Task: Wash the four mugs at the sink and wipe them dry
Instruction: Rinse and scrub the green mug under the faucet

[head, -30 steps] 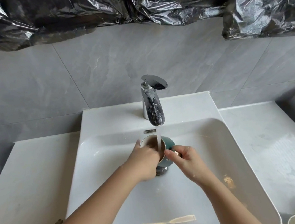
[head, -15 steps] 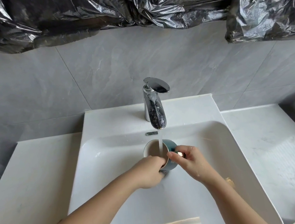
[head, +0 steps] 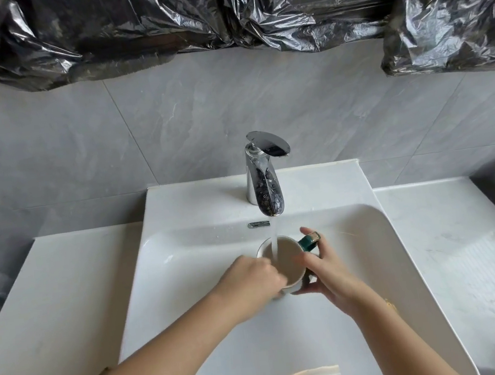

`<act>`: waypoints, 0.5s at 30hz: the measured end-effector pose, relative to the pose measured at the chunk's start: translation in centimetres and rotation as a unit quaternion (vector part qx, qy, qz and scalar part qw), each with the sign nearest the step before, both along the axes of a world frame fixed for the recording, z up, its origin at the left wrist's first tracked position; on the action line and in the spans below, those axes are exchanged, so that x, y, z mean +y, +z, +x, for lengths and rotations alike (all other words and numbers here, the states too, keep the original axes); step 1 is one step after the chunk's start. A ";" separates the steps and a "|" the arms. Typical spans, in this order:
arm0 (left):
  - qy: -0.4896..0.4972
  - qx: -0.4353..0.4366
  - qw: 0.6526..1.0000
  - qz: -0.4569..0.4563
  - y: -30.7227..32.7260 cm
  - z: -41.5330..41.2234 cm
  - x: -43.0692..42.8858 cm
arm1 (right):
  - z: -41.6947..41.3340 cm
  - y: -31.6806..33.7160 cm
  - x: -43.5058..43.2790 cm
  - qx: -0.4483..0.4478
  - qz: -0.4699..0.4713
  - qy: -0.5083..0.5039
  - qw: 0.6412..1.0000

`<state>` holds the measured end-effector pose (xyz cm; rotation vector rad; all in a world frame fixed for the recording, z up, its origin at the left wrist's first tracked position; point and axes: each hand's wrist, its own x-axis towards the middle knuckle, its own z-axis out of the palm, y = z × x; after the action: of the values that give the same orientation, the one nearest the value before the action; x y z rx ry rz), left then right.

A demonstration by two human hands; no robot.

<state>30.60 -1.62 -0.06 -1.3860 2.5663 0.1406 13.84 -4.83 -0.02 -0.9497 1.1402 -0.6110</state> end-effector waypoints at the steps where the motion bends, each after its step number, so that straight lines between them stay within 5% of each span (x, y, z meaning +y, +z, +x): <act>1: -0.006 -0.028 0.999 -0.014 -0.2 0.3 -0.4 | 0.0 0.3 -0.3 0.029 -0.008 0.022 0.999; 4: -0.004 -0.051 0.996 -0.074 -1.1 1.6 -1.4 | 0.1 0.3 -0.8 0.053 -0.015 0.052 0.997; 6: 0.011 0.000 1.000 -0.019 -1.0 1.3 -1.6 | 0.4 0.1 -0.3 0.037 -0.011 0.032 0.999; 8: -0.012 -0.043 0.999 -0.013 0.1 0.5 -1.0 | 0.6 -0.7 0.5 -0.010 0.006 -0.005 1.000; 11: -0.037 -0.049 0.992 -0.108 1.0 0.6 0.2 | 0.8 -0.8 0.9 -0.064 0.042 -0.064 0.995; 15: -0.081 -0.147 0.979 -0.112 1.3 1.4 -0.3 | 0.4 0.1 0.2 0.026 0.027 0.021 0.999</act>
<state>32.04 -1.90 1.21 -1.1544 2.4842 -0.3638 14.24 -4.59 0.10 -0.9464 1.1754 -0.5222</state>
